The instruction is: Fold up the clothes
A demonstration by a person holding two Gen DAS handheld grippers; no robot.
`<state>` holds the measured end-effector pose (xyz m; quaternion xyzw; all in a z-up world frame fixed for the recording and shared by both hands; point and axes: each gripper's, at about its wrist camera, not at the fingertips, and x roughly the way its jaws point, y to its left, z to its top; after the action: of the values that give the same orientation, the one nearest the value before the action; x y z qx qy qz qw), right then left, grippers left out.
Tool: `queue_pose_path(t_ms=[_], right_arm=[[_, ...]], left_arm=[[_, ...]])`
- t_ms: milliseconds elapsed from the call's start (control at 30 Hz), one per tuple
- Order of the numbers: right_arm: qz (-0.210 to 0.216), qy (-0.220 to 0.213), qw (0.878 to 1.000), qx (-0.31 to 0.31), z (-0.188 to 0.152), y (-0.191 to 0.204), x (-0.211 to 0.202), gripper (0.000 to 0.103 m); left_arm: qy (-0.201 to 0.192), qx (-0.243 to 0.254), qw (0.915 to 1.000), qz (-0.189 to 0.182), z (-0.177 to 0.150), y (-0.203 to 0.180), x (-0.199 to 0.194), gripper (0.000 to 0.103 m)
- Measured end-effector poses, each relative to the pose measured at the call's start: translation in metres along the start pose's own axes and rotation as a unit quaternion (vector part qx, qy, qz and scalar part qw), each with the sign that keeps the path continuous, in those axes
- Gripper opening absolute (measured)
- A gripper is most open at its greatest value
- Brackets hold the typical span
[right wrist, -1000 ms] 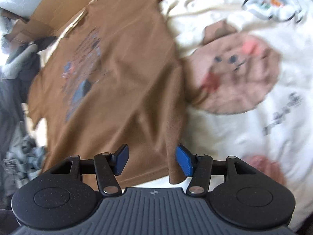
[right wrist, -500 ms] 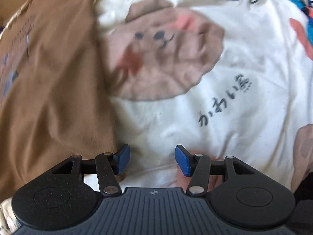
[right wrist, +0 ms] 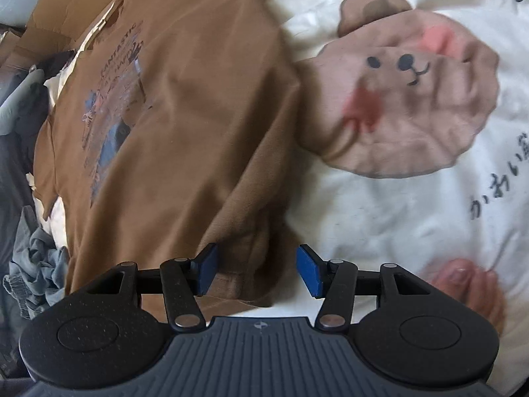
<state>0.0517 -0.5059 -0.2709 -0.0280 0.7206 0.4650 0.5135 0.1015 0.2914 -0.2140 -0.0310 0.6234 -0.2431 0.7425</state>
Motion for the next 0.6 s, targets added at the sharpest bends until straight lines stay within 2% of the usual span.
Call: queue_pose_path(t_ms=[167,333,367,400,467,600], right_arm=[[0.005,0.018,1.000,0.008,-0.005,0.002,0.008,0.057],[0.015,0.030,0.999,0.001,-0.011,0.010,0.015,0.037],[0.016,0.032,0.999,-0.001,-0.011,0.010,0.015,0.027],[0.015,0.034,0.999,-0.002,-0.011,0.010,0.016,0.023],[0.011,0.038,0.999,-0.001,-0.011,0.008,0.018,0.008],[0.002,0.039,0.999,-0.013,-0.011,0.011,0.008,0.005]], left_arm=[[0.003,0.003,1.0000,0.002,-0.001,-0.001,0.000,0.005],[0.002,0.001,1.0000,0.003,-0.002,-0.002,0.000,0.005],[0.002,0.001,1.0000,0.003,-0.002,-0.002,0.000,0.005],[0.002,0.000,1.0000,0.003,-0.002,-0.002,0.000,0.005],[0.002,0.000,1.0000,0.004,-0.002,-0.003,0.000,0.005],[0.002,0.000,1.0000,0.004,-0.002,-0.002,0.001,0.005]])
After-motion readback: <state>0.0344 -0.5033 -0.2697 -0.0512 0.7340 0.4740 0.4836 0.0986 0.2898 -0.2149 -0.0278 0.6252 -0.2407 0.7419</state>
